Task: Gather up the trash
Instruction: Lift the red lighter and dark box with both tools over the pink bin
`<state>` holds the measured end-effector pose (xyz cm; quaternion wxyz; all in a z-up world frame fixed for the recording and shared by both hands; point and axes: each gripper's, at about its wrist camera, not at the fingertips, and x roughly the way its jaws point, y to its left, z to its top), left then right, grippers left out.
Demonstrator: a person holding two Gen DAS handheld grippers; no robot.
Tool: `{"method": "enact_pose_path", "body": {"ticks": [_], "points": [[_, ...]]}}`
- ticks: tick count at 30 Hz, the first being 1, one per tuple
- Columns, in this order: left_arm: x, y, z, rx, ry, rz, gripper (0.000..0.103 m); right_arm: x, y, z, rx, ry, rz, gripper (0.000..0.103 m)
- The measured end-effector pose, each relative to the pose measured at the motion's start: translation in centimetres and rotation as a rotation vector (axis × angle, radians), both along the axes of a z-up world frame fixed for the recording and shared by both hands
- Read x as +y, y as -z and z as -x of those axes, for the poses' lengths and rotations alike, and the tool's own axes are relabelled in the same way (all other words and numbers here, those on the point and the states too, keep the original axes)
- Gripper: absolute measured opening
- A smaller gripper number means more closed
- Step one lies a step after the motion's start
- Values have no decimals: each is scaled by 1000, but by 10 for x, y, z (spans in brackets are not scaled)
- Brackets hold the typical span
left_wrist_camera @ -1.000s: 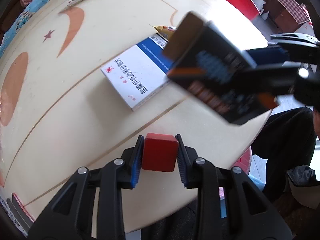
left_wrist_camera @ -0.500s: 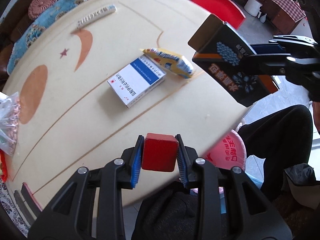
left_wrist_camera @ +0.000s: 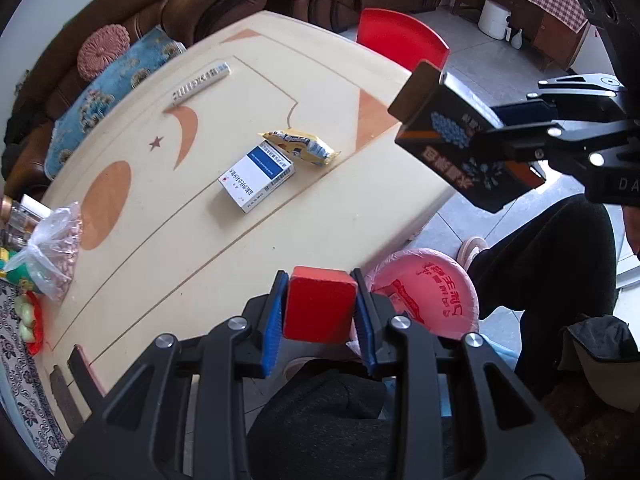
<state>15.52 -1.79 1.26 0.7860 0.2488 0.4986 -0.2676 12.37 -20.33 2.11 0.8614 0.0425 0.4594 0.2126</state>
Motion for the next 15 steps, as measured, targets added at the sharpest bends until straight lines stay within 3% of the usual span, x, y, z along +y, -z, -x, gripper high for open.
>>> {"method": "enact_pose_path", "body": {"ticks": [7, 15], "points": [[-9, -3, 38, -15, 28, 30, 32, 1, 0, 39, 1, 0, 20, 26], [-18, 19, 65, 22, 53, 66, 32, -3, 27, 67, 56, 13, 32, 26]]}}
